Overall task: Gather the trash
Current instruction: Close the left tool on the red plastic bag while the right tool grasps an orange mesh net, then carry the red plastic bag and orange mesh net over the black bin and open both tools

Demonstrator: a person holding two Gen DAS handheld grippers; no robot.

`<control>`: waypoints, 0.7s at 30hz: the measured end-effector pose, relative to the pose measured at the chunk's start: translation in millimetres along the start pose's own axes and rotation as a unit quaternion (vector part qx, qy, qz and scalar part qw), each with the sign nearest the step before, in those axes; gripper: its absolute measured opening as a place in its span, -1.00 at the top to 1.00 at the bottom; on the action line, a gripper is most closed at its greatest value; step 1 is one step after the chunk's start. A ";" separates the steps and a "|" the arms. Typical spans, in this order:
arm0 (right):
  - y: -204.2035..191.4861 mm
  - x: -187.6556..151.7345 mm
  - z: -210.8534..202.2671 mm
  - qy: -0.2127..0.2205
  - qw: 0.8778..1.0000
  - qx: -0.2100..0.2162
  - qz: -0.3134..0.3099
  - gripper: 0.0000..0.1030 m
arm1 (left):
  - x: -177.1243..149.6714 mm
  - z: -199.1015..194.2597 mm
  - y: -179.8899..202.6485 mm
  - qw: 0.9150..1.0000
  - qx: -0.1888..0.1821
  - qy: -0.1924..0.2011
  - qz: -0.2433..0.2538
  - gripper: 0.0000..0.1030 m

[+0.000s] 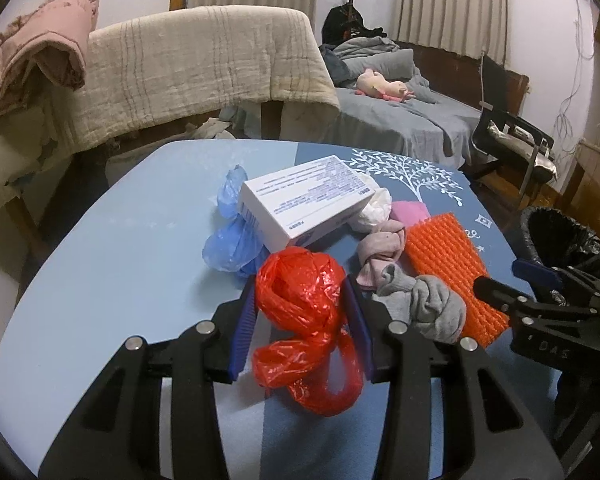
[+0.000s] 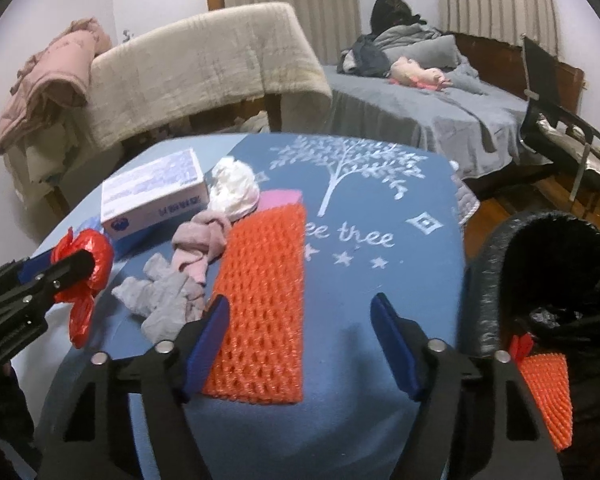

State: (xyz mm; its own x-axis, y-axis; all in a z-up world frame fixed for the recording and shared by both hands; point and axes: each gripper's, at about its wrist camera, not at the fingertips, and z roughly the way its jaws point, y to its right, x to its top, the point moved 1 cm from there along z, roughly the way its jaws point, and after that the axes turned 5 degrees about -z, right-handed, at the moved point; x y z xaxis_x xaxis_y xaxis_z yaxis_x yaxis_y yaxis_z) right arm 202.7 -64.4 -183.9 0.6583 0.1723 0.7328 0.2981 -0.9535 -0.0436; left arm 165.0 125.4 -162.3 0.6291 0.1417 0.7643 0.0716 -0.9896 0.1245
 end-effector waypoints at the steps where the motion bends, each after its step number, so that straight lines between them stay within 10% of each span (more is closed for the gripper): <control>1: -1.6 -0.2 3.0 -0.007 1.000 0.003 -0.003 -0.22 | -0.6 0.2 -0.4 1.000 0.000 -0.001 -0.001 0.20; 11: -8.1 -3.2 10.3 -0.029 0.999 0.038 -0.007 0.80 | -2.1 0.4 -3.0 1.000 0.002 -0.001 -0.004 0.20; 21: -2.0 5.2 -23.8 0.014 0.999 0.038 0.005 0.80 | 5.3 -12.9 4.0 1.000 0.000 0.016 0.000 0.20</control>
State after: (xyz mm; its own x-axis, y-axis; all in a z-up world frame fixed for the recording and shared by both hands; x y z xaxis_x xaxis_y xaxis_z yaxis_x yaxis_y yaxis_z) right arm 189.0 -67.6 -163.8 0.6426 0.1557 0.7502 0.3437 -0.9337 -0.1006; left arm 158.6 122.6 -149.5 0.6044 0.1427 0.7838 0.0714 -0.9896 0.1251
